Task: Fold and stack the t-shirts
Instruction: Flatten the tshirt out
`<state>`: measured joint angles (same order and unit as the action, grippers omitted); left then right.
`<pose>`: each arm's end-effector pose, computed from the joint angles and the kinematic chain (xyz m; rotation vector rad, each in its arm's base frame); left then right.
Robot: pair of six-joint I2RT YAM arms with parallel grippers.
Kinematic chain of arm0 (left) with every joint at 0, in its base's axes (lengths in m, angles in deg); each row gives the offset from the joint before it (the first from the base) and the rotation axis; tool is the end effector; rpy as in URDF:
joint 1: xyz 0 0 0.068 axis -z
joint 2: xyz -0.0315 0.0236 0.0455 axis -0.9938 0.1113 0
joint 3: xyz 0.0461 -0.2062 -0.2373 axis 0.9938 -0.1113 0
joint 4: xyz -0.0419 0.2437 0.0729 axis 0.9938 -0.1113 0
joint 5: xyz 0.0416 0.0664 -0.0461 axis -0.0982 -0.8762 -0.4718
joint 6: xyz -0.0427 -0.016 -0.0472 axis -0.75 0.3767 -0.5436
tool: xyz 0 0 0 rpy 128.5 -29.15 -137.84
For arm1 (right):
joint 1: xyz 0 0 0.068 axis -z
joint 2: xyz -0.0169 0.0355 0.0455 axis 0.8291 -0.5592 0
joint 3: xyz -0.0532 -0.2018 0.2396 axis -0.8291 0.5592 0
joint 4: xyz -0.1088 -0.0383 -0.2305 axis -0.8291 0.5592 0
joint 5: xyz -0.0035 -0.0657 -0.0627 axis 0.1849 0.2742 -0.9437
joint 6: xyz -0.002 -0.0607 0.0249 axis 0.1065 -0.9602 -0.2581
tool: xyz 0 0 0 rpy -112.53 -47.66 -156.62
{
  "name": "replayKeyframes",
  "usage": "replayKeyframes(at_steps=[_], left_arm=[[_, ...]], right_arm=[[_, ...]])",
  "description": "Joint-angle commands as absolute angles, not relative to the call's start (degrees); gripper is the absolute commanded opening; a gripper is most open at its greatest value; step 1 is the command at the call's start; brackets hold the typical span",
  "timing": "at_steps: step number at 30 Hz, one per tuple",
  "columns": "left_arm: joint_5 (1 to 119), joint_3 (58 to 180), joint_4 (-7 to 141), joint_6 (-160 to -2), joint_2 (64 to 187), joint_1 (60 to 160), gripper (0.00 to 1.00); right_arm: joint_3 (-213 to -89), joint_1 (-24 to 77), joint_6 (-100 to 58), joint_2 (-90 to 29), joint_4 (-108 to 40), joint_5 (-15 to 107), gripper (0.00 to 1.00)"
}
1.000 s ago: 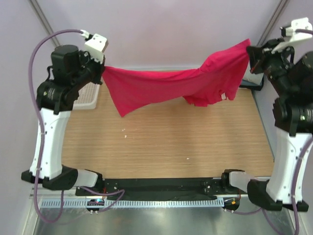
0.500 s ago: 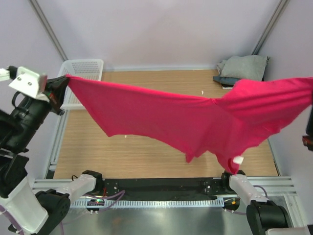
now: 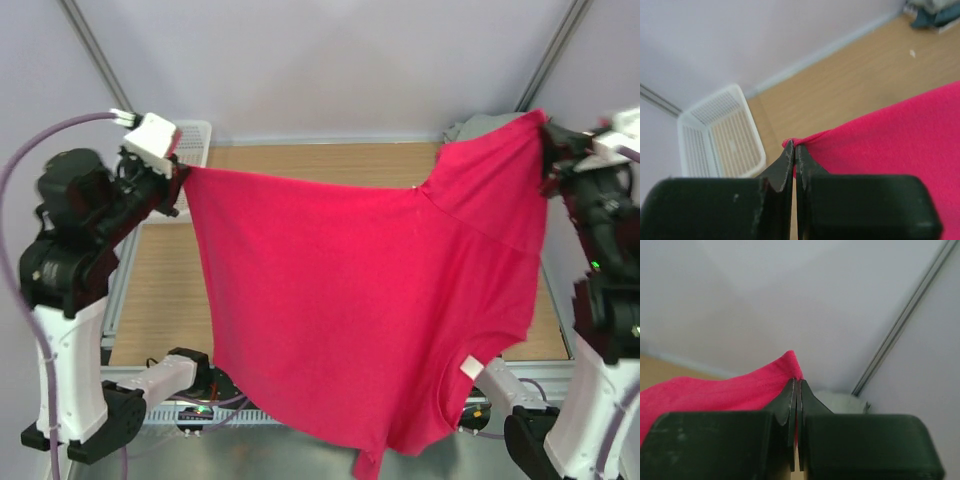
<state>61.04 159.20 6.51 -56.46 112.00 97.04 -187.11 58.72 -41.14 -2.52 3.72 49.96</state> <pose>0.1016 -0.0327 0.5938 0.5088 1.6359 -0.1389 0.0249 0.0090 0.6417 -0.2840 1.1932 -0.1257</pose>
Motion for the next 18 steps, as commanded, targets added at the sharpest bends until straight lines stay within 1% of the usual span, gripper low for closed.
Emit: replayKeyframes(at_steps=[1, 2, 3, 4, 5, 6, 7, 8, 9, 10, 12, 13, 14, 15, 16, 17, 18], left_arm=[[62.6, 150.8, 9.3, -53.8, 112.8, 96.6, 0.0], [62.7, 145.5, 10.2, -53.1, 112.7, 96.6, 0.0], [62.8, 142.7, 11.1, -52.5, 112.9, 96.6, 0.0], [63.0, 140.0, 13.5, -51.6, 113.3, 96.6, 0.0], [62.9, 134.9, 15.0, -51.3, 113.9, 96.6, 0.0], [63.1, 132.4, 16.6, -50.3, 115.7, 96.6, 0.0], [62.5, 130.0, 20.3, -49.6, 117.3, 96.6, 0.0], [61.6, 126.1, 22.5, -49.2, 119.2, 96.6, 0.0], [61.3, 124.9, 24.3, -48.4, 121.3, 96.5, 0.0], [61.2, 123.9, 26.5, -47.7, 127.0, 96.6, 0.0], [61.2, 124.6, 28.9, -46.3, 133.5, 96.1, 0.0], [61.6, 125.4, 29.3, -46.0, 139.4, 95.7, 0.0], [62.4, 127.6, 29.7, -45.8, 142.9, 94.7, 0.0], [62.7, 129.0, 30.5, -45.8, 145.6, 94.2, 0.0], [62.8, 131.8, 31.1, -46.1, 150.8, 93.6, 0.0], [63.2, 133.1, 31.9, -46.3, 153.1, 92.6, 0.0], [63.1, 134.8, 32.7, -46.6, 155.1, 92.2, 0.0]], right_arm=[[-173.4, 58.8, -47.7, -2.5, -0.1, 53.2, 0.01], [-170.3, 58.7, -48.7, -2.4, -0.2, 53.9, 0.01], [-167.3, 58.7, -51.0, -2.4, -0.2, 54.5, 0.01], [-161.3, 58.8, -52.2, -2.4, -0.2, 55.8, 0.01], [-158.3, 58.8, -53.3, -2.7, -0.2, 56.4, 0.01], [-155.4, 58.7, -54.9, -3.2, -0.2, 56.9, 0.01], [-150.0, 58.7, -57.8, -4.2, -0.5, 57.8, 0.01], [-147.4, 58.7, -58.3, -6.6, -1.4, 57.4, 0.01], [-145.3, 58.7, -58.6, -8.9, -4.7, 56.8, 0.01], [-142.4, 58.7, -59.7, -13.9, -6.5, 55.8, 0.01], [-141.9, 58.8, -59.2, -21.2, -12.1, 54.4, 0.01], [-144.7, 58.7, -58.6, -24.8, -13.2, 54.4, 0.01], [-147.2, 58.5, -58.1, -33.6, -13.9, 54.5, 0.01], [-152.5, 58.5, -57.5, -37.6, -14.4, 54.4, 0.01], [-154.7, 58.5, -57.1, -41.9, -15.5, 54.3, 0.01], [-156.6, 58.3, -56.6, -48.1, -18.7, 53.5, 0.01], [-161.5, 58.1, -57.1, -51.9, -19.2, 53.1, 0.01]])
